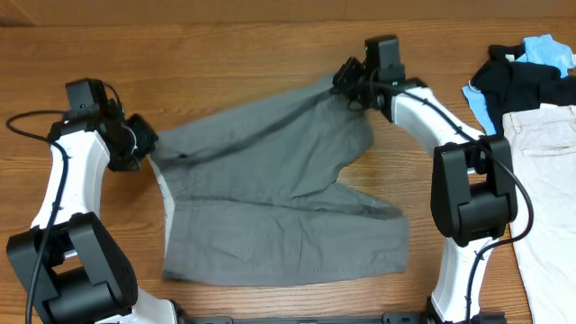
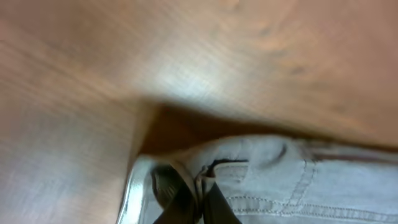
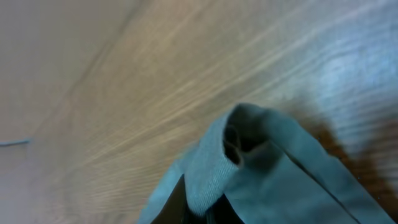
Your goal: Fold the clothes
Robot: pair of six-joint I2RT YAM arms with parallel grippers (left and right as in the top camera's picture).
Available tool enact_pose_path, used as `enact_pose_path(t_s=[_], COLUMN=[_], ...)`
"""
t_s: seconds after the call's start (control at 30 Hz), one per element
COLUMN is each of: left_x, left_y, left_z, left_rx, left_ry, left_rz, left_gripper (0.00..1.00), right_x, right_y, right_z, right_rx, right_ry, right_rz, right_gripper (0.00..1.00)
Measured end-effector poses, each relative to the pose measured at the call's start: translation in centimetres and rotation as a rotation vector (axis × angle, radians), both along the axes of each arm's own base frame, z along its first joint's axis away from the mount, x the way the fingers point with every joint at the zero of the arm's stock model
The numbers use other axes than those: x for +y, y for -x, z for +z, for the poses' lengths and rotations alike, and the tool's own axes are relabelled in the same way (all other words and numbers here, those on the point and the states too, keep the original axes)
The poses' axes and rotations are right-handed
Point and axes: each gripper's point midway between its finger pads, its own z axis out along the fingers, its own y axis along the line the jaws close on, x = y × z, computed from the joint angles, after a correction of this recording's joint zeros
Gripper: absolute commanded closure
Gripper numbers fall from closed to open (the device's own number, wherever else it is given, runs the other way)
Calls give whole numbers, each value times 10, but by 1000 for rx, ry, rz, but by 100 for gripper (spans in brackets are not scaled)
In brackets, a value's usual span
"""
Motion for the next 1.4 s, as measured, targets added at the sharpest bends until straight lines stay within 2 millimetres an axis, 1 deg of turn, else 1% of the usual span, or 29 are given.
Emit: enact_pose_path(t_s=[0.17,0.33,0.47,0.6,0.67,0.77,0.83,0.93,1.0,1.07,1.17,1.23,1.27,1.3,1.4], left_x=[1,-4,-12,-23,-28,-32,-32,-32,-30,-26,-13,-7,-4,-3,-1], left_y=[-41,-67,-86,-102,-106,-107,-107,-109,-108,-105,-99,-97,-96,-95,-91], left_z=[21,46,76,112,127,145,156,170,173,170,161,159,158,157,153], left_rx=[-188,-318,-405,-484,-508,-514,-518,-533,-532,-505,-460,-445,-439,-433,-410], left_ry=[-15,1,2,1,1,3,3,-2,-11,-22,-57,-77,-88,-94,-108], left_rz=[-18,-47,-83,-122,-137,-145,-146,-145,-139,-121,-80,-66,-59,-56,-58], left_gripper=[96,96,96,96,96,96,95,91,83,80,80,78,71,70,63], right_x=[-11,-27,-39,-53,-58,-63,-63,-63,-63,-67,-78,-84,-88,-89,-93], right_y=[-15,-28,-36,-42,-43,-41,-40,-39,-38,-35,-30,-27,-25,-25,-18], right_z=[27,55,82,108,117,134,150,172,183,183,175,170,167,167,160], right_rx=[-37,-71,-110,-139,-145,-145,-157,-184,-196,-179,-137,-118,-105,-101,-66], right_ry=[2,9,30,44,55,70,74,75,80,88,111,127,136,138,155], right_rz=[-6,-5,8,7,10,17,21,26,25,20,9,5,4,3,5], right_gripper=[96,96,96,96,96,96,96,96,96,90,93,93,87,80,17])
